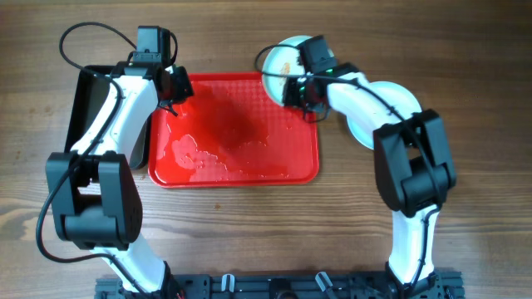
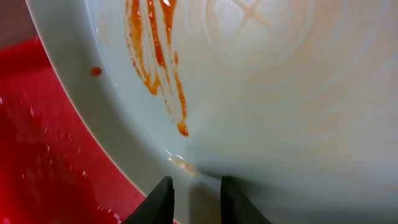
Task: Clean dirty plates on tray and stack at the side
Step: 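Grip the rim of the last plate on the red tray with the right gripper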
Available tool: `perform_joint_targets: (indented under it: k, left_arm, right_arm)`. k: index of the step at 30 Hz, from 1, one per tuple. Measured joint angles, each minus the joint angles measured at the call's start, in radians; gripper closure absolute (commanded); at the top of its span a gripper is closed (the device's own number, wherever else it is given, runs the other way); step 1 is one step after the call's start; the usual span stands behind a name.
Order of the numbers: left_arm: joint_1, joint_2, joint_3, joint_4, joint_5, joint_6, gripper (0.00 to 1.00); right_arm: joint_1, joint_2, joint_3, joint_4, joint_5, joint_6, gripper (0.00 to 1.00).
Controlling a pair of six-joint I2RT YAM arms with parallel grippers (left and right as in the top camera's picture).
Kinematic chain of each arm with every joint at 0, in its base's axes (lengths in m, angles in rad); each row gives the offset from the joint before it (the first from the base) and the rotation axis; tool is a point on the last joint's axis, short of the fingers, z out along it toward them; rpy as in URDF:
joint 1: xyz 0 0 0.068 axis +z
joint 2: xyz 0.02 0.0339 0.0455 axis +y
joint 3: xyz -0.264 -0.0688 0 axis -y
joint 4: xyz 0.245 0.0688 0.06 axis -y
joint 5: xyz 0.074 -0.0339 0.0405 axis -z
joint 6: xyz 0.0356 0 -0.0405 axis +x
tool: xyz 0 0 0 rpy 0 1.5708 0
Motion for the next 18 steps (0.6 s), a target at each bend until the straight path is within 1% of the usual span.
perform_joint_targets:
  k: [4,7,8,9,12,13,14,17,18]
  left_arm:
    - [0.0,0.0,0.0,0.0,0.0,0.0,0.96]
    - [0.0,0.0,0.0,0.0,0.0,0.0,0.95]
    - [0.0,0.0,0.0,0.0,0.0,0.0,0.95]
    - [0.0,0.0,0.0,0.0,0.0,0.0,0.95]
    - [0.0,0.0,0.0,0.0,0.0,0.0,0.96]
    - [0.0,0.0,0.0,-0.001,0.0,0.0,0.96]
    - [0.0,0.0,0.0,0.0,0.008,0.0,0.96]
    - [-0.005,0.0,0.0,0.006,0.066,0.0,0.96]
    - [-0.013,0.0,0.0,0.015,0.074,0.0,0.96]
  right_arm:
    - [0.123,0.002,0.0,-0.034,-0.025,0.0,0.74]
    - [0.201,0.002,0.0,-0.035,-0.104,-0.02,0.72]
    - [0.217,0.002,0.0,-0.034,-0.139,-0.029,0.54]
    - [0.224,0.002,0.0,-0.034,-0.176,-0.039,0.45]
    - [0.198,-0.002,0.001,-0.04,-0.247,-0.072,0.39]
    - [0.173,-0.016,0.001,-0.045,-0.257,-0.079,0.36]
    - [0.111,-0.071,0.001,-0.064,-0.256,-0.09,0.32]
    - [-0.002,-0.155,0.01,-0.092,-0.211,-0.093,0.32]
    - [-0.042,-0.159,0.014,-0.093,-0.194,-0.088,0.32]
